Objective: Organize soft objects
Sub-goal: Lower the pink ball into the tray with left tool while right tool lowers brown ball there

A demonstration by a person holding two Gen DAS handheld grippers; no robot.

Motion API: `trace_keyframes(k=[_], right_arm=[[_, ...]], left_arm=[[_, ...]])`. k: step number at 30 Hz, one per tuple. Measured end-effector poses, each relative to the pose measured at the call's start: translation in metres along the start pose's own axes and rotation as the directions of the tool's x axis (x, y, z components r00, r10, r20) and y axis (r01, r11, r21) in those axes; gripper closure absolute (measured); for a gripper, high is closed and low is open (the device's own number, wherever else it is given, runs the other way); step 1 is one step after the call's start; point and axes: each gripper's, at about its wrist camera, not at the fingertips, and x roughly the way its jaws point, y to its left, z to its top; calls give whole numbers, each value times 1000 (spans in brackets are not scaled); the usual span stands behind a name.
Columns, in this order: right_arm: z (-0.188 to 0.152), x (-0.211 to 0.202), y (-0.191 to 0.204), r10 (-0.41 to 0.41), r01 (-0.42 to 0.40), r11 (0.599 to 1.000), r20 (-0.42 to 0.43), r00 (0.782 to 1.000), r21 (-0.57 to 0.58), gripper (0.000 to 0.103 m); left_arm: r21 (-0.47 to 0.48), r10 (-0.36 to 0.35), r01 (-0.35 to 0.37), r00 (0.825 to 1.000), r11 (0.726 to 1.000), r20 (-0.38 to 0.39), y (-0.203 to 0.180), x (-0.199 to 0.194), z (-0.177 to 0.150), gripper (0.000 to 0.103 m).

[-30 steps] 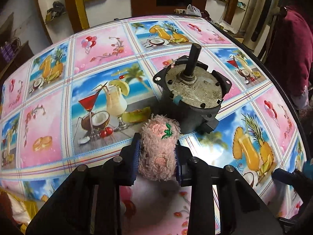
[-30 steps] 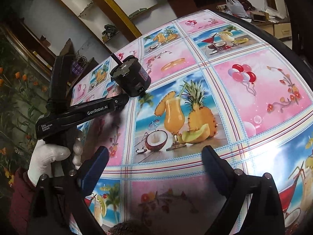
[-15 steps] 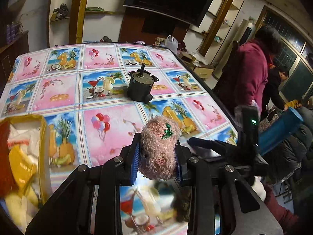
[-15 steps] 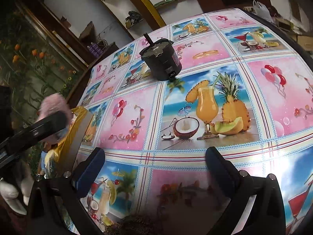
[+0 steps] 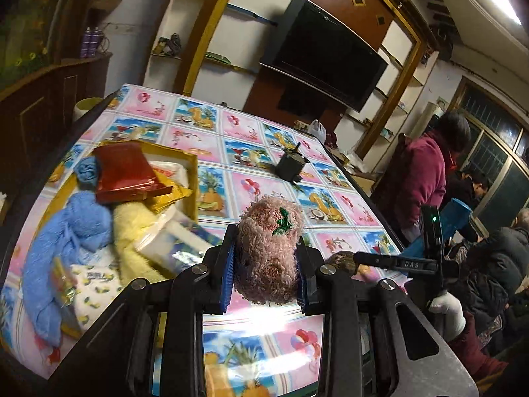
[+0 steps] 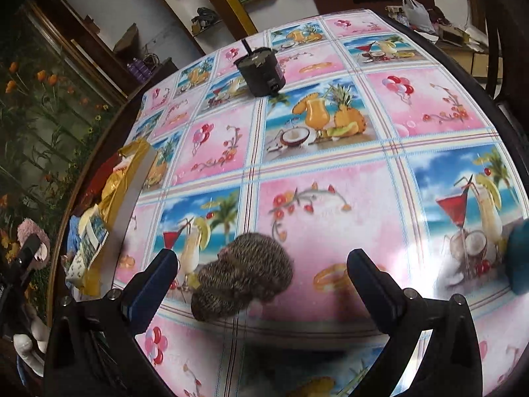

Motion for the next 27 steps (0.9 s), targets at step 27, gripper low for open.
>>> trace_keyframes(k=[27], right_arm=[[51, 30, 172, 142, -119, 948, 57, 988, -295, 36]], left_arm=[[-247, 217, -232, 972, 941, -87, 156, 38, 44, 49]])
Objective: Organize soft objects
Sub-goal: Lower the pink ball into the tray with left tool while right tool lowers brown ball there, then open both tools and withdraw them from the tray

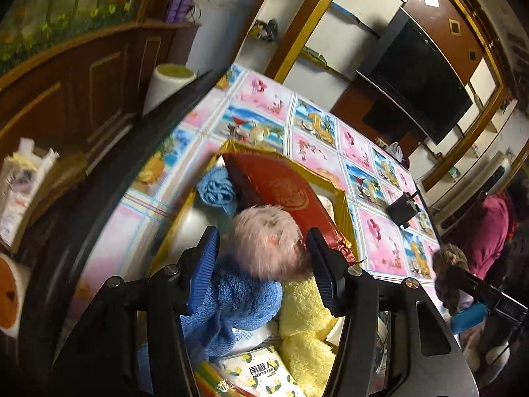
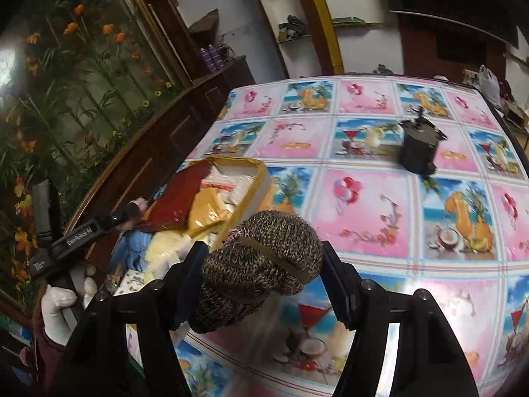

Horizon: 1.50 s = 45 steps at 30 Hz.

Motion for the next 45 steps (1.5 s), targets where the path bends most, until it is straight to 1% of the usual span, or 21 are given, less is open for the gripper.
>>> trace_keyframes(k=[3, 6, 11, 14, 17, 23, 28, 31, 32, 34, 35, 36, 37, 38, 39, 40, 41, 42, 43, 44, 45], right_arm=[[23, 30, 22, 23, -24, 999, -36, 999, -23, 36], [47, 64, 35, 19, -21, 999, -66, 998, -28, 36], [75, 120, 46, -2, -2, 1000, -117, 993, -30, 36], [77, 145, 50, -25, 21, 999, -150, 988, -31, 34], [74, 168, 47, 8, -5, 1000, -220, 976, 10, 33], [73, 161, 50, 3, -6, 1000, -203, 979, -11, 31], [72, 131, 55, 3, -10, 999, -139, 990, -51, 29], [68, 104, 58, 33, -38, 998, -72, 997, -58, 29], [64, 94, 60, 44, -48, 997, -54, 998, -66, 29], [56, 74, 63, 65, -67, 994, -19, 998, -88, 29], [48, 64, 65, 78, -78, 992, -6, 997, -102, 29], [40, 54, 66, 89, -88, 989, 4, 996, -115, 29], [30, 44, 67, 102, -99, 987, 14, 995, -130, 29], [19, 35, 67, 115, -110, 983, 26, 993, -144, 28], [11, 27, 66, 124, -117, 981, 37, 992, -156, 26], [0, 19, 65, 131, -122, 979, 48, 990, -165, 24], [-11, 13, 63, 137, -125, 977, 58, 989, -170, 24], [-20, 8, 61, 140, -128, 977, 64, 988, -172, 24], [-30, 3, 58, 141, -127, 977, 71, 988, -174, 24], [-38, 0, 55, 136, -121, 977, 75, 988, -177, 24], [-46, -2, 53, 126, -110, 977, 79, 989, -180, 24]], left_arm=[[-52, -68, 69, 998, 996, 14, 9, -7, -6, 49], [-39, -98, 100, 993, 994, 60, 11, -31, -17, 48], [24, -40, 37, 988, 999, 151, 10, -69, -41, 43], [17, 16, -19, 984, 1000, 178, 16, -80, -51, 42], [3, 59, -61, 981, 998, 184, 21, -84, -56, 39], [-3, 92, -93, 974, 996, 206, 21, -87, -64, 39], [29, 107, -117, 967, 993, 232, 5, -91, -67, 39], [56, 136, -156, 953, 986, 271, -8, -99, -72, 39], [64, 156, -183, 941, 981, 299, -13, -104, -75, 39], [66, 220, -263, 899, 963, 378, -24, -116, -83, 39], [59, 263, -321, 856, 945, 444, -33, -126, -89, 39], [55, 278, -350, 822, 935, 497, -41, -135, -94, 35], [58, 265, -355, 788, 933, 556, -49, -146, -102, 27], [64, 233, -336, 768, 940, 597, -54, -152, -106, 6], [71, 188, -299, 749, 952, 635, -58, -158, -112, 0], [66, 171, -275, 749, 959, 640, -61, -158, -113, 0], [58, 177, -267, 771, 962, 612, -65, -152, -111, 0], [66, 187, -270, 802, 961, 567, -68, -144, -108, 0], [75, 202, -281, 828, 957, 523, -72, -136, -106, 0], [73, 226, -301, 835, 951, 501, -76, -130, -106, 0], [64, 262, -333, 832, 941, 489, -82, -124, -108, 0]])
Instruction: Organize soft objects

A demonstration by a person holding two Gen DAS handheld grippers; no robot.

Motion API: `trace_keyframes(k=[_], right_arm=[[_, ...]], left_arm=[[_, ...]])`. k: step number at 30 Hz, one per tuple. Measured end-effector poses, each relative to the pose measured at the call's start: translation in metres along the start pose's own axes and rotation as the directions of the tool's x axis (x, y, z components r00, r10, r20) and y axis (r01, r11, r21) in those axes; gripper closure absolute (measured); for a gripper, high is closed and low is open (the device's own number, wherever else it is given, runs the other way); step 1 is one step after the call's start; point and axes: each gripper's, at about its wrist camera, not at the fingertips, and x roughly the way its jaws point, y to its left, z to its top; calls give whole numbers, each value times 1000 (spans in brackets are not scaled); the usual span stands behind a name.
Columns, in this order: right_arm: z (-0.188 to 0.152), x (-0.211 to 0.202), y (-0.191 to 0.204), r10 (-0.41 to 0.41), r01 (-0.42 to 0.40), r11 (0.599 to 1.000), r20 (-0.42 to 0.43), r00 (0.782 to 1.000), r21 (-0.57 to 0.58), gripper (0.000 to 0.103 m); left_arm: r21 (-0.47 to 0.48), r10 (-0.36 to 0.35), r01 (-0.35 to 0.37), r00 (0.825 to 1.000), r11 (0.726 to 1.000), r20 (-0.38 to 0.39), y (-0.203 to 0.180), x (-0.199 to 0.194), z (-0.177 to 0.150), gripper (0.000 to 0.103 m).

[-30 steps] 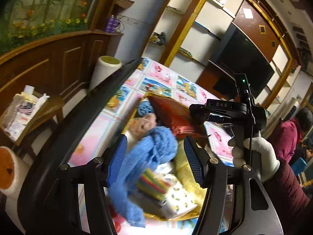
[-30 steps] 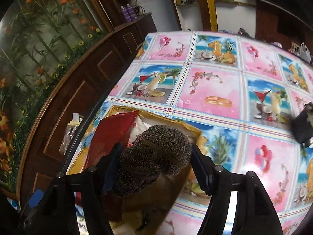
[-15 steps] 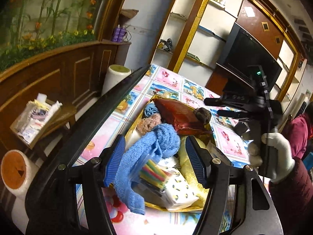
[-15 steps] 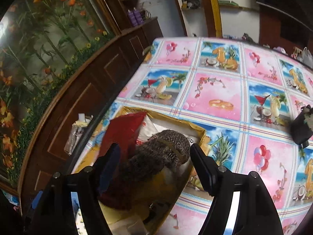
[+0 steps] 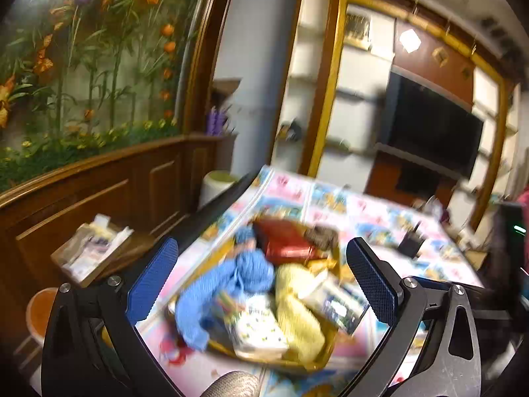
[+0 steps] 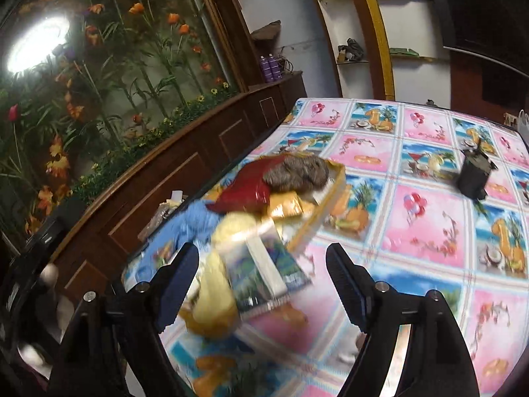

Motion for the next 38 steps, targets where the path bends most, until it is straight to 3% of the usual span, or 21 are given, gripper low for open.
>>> trace_keyframes(k=[6, 14, 38], right_arm=[[-29, -16, -13, -43, 43, 999, 0, 999, 5, 24], [-51, -23, -24, -82, 83, 996, -20, 996, 15, 23], [-64, -11, 4, -82, 78, 996, -69, 994, -49, 23]], left_arm=[[78, 69, -67, 997, 995, -27, -44, 2, -14, 0], [147, 141, -124, 984, 981, -109, -69, 12, -28, 0], [149, 189, -166, 969, 975, -156, -56, 17, -38, 0]])
